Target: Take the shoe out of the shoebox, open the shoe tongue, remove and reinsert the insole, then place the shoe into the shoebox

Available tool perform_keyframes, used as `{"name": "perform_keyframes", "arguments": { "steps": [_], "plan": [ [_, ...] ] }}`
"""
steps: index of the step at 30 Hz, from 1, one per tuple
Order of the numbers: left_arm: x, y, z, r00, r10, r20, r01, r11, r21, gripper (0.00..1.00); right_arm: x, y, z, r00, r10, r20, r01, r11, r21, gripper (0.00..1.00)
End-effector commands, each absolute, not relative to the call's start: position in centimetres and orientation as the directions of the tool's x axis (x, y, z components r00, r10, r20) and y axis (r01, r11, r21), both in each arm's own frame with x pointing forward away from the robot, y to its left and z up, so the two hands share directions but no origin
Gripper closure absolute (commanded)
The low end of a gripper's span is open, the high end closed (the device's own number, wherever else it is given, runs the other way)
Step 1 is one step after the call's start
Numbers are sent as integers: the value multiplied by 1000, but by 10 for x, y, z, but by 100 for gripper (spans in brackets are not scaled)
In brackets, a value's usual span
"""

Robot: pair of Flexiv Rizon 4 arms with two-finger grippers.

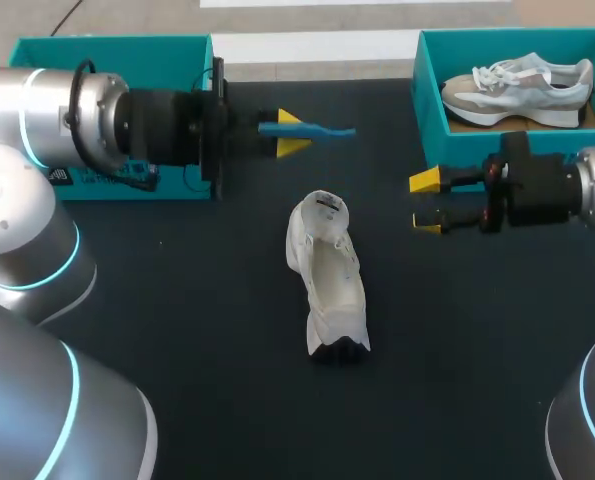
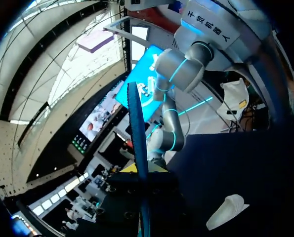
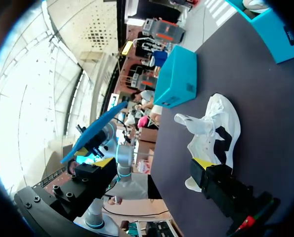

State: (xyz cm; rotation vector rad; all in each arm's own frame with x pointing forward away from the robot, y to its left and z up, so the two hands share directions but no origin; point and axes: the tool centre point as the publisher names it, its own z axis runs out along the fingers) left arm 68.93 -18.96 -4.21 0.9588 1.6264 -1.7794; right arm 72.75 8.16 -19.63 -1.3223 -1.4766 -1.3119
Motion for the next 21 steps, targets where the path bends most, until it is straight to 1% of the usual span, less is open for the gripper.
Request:
{"name": "perform_keyframes", "arguments": {
  "steps": [1,4,7,12,19,21],
  "plan": [
    [686,-181,-63,-362,29,-932,921,-141,-362,100,728,84,-197,-188,214,959,977,-59,204,0],
    [685,-177,-72,-250,-7,-968,956,-160,-246,100,728,84,-197,-188,214,959,977,-59,204,0],
    [685,-175,-81,-195,-49,-980,968,-168,-185,100,728,84,-197,-188,214,959,977,-59,204,0],
    [681,-176,-93,-60,-32,-998,984,-169,-54,100,728,84,-197,-188,214,959,977,-59,204,0],
    [683,-180,-115,-38,4,-999,992,-124,-39,100,728,84,-197,-188,214,959,977,-59,204,0],
    [686,-179,-121,-80,-27,-996,992,-104,-76,100,728,84,-197,-188,214,959,977,-59,204,0]
  ]
}}
